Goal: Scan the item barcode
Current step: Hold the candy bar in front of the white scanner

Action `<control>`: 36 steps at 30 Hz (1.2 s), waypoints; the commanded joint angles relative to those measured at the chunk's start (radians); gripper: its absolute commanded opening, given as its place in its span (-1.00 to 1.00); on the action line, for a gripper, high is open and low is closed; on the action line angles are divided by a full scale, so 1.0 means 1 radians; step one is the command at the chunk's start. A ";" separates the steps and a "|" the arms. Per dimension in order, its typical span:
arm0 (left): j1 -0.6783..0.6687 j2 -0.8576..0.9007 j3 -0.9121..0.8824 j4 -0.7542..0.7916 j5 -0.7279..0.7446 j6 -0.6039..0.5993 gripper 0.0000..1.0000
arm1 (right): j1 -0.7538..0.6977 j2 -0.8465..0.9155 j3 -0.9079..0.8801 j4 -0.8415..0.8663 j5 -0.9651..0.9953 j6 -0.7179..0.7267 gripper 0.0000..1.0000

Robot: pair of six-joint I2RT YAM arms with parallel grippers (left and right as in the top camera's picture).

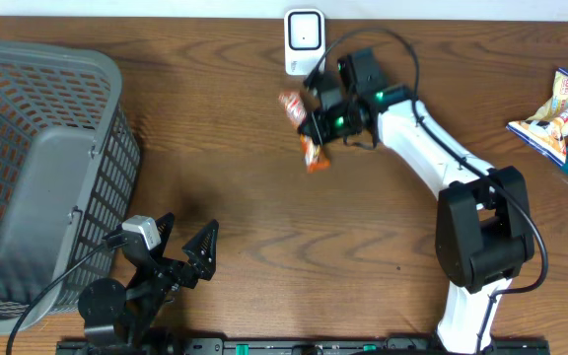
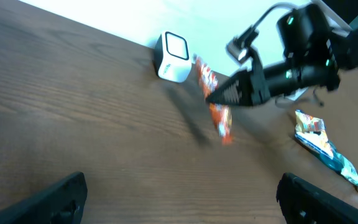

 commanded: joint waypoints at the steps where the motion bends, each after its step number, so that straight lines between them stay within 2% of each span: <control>1: 0.003 -0.005 0.000 0.002 0.006 0.002 0.96 | -0.005 0.064 0.133 -0.021 0.171 0.110 -0.98; 6: 0.003 -0.005 0.000 0.002 0.006 0.002 0.96 | -0.024 0.229 0.375 -0.090 0.183 0.109 -0.98; 15: 0.003 -0.005 0.000 0.002 0.006 0.002 0.96 | -0.043 0.557 0.932 -0.254 0.302 0.143 -0.98; 18: 0.003 -0.005 0.000 0.002 0.006 0.002 0.96 | -0.053 0.614 0.994 -0.232 0.301 0.185 -0.98; 26: 0.003 -0.005 0.000 0.002 0.006 0.002 0.96 | -0.056 0.644 1.001 -0.192 0.305 0.205 -0.98; 33: 0.003 -0.005 0.000 0.002 0.006 0.002 0.96 | -0.092 0.633 1.130 -0.366 0.308 0.247 -0.98; 36: 0.003 -0.005 0.000 0.002 0.006 0.002 0.96 | -0.129 0.620 1.217 -0.516 0.310 0.224 -0.98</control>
